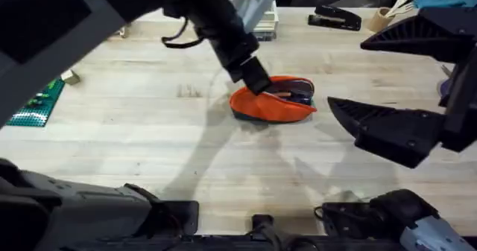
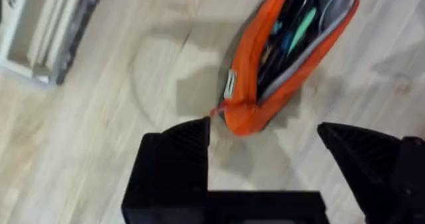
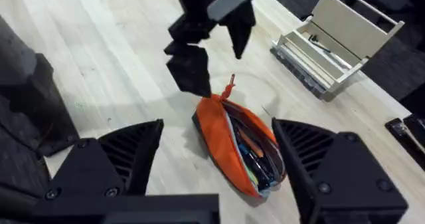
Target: Unzip the bag, pick up the pens from the table one at a time and place them inside, then zip the bag closed.
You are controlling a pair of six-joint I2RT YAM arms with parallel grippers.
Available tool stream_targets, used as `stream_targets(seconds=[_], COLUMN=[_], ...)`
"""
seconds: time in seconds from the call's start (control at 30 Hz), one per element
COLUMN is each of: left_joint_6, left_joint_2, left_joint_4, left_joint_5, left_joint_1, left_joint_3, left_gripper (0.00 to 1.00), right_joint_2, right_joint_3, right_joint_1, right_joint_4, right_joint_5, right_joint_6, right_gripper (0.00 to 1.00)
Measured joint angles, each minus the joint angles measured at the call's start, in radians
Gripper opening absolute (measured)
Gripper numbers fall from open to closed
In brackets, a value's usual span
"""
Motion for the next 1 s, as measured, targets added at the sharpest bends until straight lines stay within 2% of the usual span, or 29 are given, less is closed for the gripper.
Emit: stream_targets(seconds=[0.2,0.27,0.4,0.7,0.87,1.0], left_joint_6=[0.067,0.141,0.215,0.292,0.346,0.377], left_joint_2=[0.000,0.000,0.000,-0.010,-0.110,-0.223], left_joint_4=[-0.051,-0.106,-0.153,-0.181,-0.126,-0.057], left_joint_5=[0.015,0.034,0.039,0.067,0.095,0.110], left_joint_1=[0.060,0.089,0.093,0.093,0.096,0.119], left_joint_3=[0.000,0.000,0.000,-0.008,-0.122,-0.244], left_gripper=[0.995,0.995,0.995,0.995,0.995,0.995], right_joint_2=[0.000,0.000,0.000,0.000,0.000,0.000], right_joint_3=[0.000,0.000,0.000,0.000,0.000,0.000], right_joint_1=[0.000,0.000,0.000,0.000,0.000,0.000], right_joint_4=[0.000,0.000,0.000,0.000,0.000,0.000], right_joint_5=[0.001,0.003,0.003,0.003,0.005,0.027], right_joint_6=[0.000,0.000,0.000,0.000,0.000,0.000], right_gripper=[0.997,0.998,0.997,0.998,0.998,0.998])
